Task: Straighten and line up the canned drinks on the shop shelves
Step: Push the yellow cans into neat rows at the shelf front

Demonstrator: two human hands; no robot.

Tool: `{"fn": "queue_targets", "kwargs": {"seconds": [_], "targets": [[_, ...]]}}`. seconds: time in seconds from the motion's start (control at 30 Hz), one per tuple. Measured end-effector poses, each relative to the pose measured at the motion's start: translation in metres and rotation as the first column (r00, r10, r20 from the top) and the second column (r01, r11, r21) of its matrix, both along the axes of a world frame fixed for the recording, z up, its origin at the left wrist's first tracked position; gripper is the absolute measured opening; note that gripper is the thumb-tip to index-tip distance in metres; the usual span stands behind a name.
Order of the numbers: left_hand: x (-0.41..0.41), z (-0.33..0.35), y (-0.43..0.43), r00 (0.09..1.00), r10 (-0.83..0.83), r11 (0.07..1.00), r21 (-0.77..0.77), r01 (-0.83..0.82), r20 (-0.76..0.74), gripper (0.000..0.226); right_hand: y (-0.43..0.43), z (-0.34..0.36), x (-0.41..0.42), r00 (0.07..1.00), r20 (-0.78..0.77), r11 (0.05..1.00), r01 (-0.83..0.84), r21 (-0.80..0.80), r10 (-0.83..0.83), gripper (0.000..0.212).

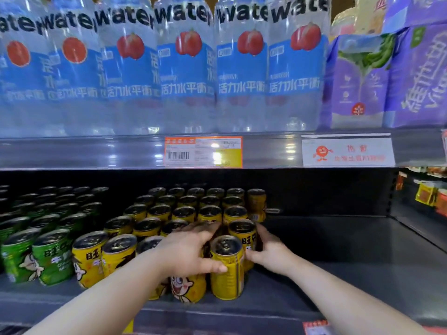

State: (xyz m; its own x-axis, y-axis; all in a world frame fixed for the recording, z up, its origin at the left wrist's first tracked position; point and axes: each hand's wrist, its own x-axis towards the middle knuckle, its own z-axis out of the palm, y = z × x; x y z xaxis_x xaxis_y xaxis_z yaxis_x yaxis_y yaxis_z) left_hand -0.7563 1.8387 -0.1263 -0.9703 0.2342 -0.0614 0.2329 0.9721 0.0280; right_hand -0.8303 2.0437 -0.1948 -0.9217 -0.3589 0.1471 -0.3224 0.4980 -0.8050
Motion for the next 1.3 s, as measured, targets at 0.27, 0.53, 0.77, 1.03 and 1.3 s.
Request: {"fn": "queue_targets", "kwargs": {"seconds": [0.27, 0.53, 0.77, 1.03, 1.3], "targets": [[0.002, 0.003, 0.000, 0.999, 0.002, 0.999, 0.032, -0.003, 0.039, 0.099, -0.007, -0.021, -0.003, 0.991, -0.036, 0.989, 0.125, -0.080, -0.129, 0.049], [-0.004, 0.000, -0.004, 0.998, -0.010, 0.998, 0.065, 0.006, 0.058, 0.112, -0.002, -0.021, -0.004, 0.999, 0.033, 0.998, 0.004, -0.068, -0.002, 0.068], [-0.004, 0.002, -0.002, 0.994, 0.055, 0.996, 0.069, -0.061, 0.094, 0.084, -0.007, -0.024, -0.002, 0.994, -0.035, 0.995, 0.101, 0.004, -0.101, 0.071], [-0.004, 0.003, -0.004, 0.984, 0.079, 0.991, 0.099, -0.095, 0.159, 0.077, 0.001, -0.021, -0.008, 0.999, 0.043, 0.999, 0.025, -0.032, -0.023, 0.071], [0.007, 0.002, -0.011, 0.940, 0.265, 0.808, 0.581, -0.095, -0.215, 0.041, -0.010, 0.036, 0.043, 0.885, -0.454, 0.988, 0.147, 0.054, -0.107, 0.052]]}}
